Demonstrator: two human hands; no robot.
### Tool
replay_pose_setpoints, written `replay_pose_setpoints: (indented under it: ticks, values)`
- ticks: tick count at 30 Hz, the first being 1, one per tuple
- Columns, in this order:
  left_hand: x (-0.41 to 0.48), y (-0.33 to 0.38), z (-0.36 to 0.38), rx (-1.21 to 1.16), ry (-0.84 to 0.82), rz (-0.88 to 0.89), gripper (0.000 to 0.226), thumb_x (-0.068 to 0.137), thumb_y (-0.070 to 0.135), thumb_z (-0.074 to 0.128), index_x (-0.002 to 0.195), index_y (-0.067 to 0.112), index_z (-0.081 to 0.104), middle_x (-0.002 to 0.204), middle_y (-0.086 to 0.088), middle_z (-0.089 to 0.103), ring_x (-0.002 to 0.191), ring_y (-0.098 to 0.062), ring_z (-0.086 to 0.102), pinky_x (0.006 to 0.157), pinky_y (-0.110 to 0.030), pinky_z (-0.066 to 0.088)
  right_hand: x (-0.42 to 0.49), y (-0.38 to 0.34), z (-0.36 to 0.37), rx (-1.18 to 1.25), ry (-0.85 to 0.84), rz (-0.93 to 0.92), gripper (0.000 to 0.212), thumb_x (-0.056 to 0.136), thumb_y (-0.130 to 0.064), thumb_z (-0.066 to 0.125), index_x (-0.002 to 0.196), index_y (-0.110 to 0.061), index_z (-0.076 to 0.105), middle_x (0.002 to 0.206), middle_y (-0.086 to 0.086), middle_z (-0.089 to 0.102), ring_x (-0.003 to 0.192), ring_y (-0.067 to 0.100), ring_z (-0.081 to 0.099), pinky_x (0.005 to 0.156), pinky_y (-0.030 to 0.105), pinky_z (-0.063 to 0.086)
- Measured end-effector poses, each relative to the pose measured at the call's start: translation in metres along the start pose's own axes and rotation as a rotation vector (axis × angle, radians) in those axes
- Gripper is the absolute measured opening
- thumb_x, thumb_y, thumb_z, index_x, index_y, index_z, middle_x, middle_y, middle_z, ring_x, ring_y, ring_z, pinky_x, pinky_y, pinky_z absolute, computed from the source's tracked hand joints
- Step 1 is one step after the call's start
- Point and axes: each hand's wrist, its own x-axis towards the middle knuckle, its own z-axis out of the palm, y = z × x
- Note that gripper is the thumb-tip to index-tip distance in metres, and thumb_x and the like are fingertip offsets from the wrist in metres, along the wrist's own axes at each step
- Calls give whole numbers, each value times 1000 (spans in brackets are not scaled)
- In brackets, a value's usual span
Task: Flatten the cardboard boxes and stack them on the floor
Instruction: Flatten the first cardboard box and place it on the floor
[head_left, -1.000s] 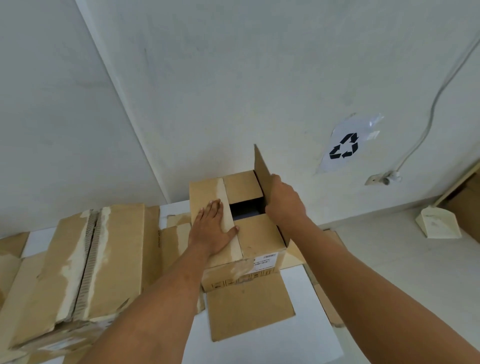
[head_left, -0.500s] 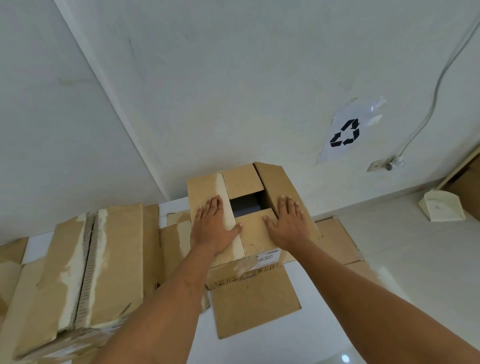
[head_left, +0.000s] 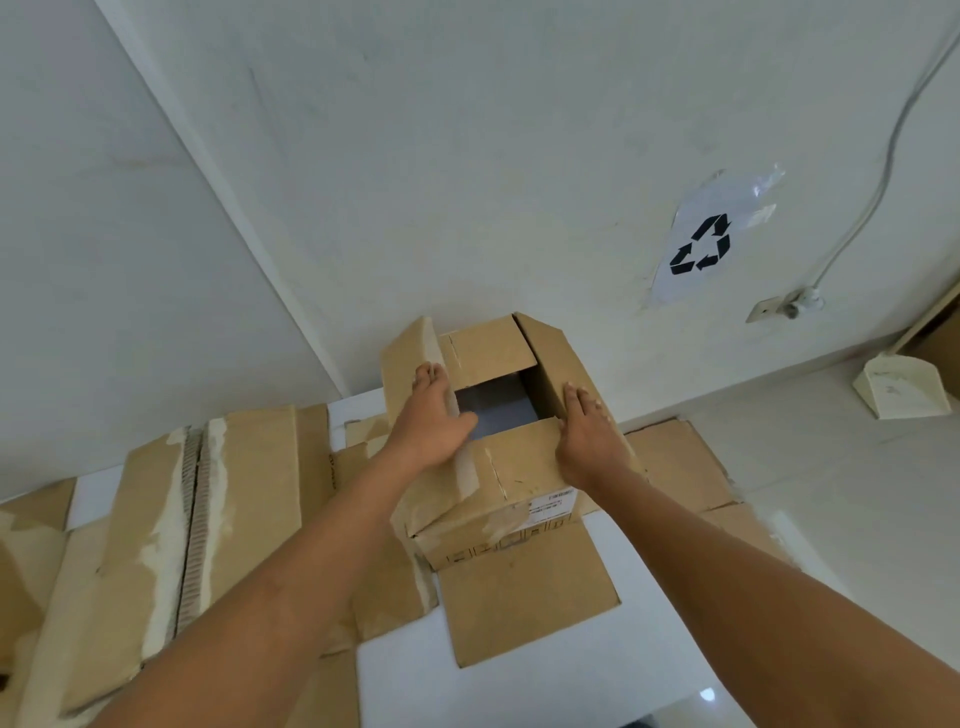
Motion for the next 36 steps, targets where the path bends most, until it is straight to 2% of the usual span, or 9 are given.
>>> replay_pose_setpoints:
  ticks: [2,6,9,12,17,23,29,34,36]
  values:
    - [0,8,-25,11,10,-82,78,91,11,52,158,6,14,163,-10,18,127,-30,50,91,-34,46,0,0,0,-4,6,-1,64,109,-16,31,166,-16,1,173,10,4,159,30,6,129,41,8]
    - [-1,-2,-62,137,63,-275,73,88,-5,49,154,-8,16,150,-25,37,111,-33,58,59,-25,40,0,1,1,-16,26,-9,65,108,-14,31,166,-16,3,173,10,7,159,31,9,129,42,11]
    - [-20,-16,-60,303,173,-346,83,91,-8,49,155,-9,-4,164,-22,4,137,-40,41,88,-34,48,0,1,3,-22,50,-20,64,108,-14,33,166,-14,5,172,12,11,158,32,12,128,43,14]
    - [-31,-40,-43,488,228,-348,79,95,7,53,156,-8,5,167,-15,-8,154,-35,-6,125,-47,9,-2,0,3,-28,66,-22,64,107,-13,33,166,-14,7,172,12,14,158,32,14,128,44,16]
    - [-34,-79,6,378,120,-231,81,105,44,35,156,-5,-3,167,-17,-11,154,-32,-11,124,-47,-12,-4,-2,3,-20,77,-31,65,105,-10,34,165,-13,10,171,13,18,157,34,17,127,46,19]
    - [-31,-89,40,-123,194,-262,67,109,41,23,160,8,-6,168,-7,-12,155,-27,-7,126,-42,0,-8,-5,0,-36,79,-32,64,105,-10,34,165,-14,13,170,12,18,157,32,18,127,45,20]
    - [-29,-100,47,-298,216,-245,64,108,45,24,162,17,0,169,2,-3,155,-17,3,124,-37,7,-10,-22,-3,-186,37,-3,70,102,-9,35,165,-10,4,171,17,9,157,37,10,128,49,16]
    - [-29,-101,49,-402,218,-224,62,109,44,25,162,21,2,169,5,1,154,-16,9,121,-34,10,-29,-58,14,-366,36,-229,63,107,-39,22,165,-17,13,172,9,13,158,37,1,126,57,-1]
    - [-29,-103,50,-428,220,-215,62,109,43,25,162,21,2,169,5,2,155,-15,8,121,-32,8,-35,-63,24,-353,3,-307,64,107,-45,19,163,-15,23,167,10,26,158,32,12,128,50,8]
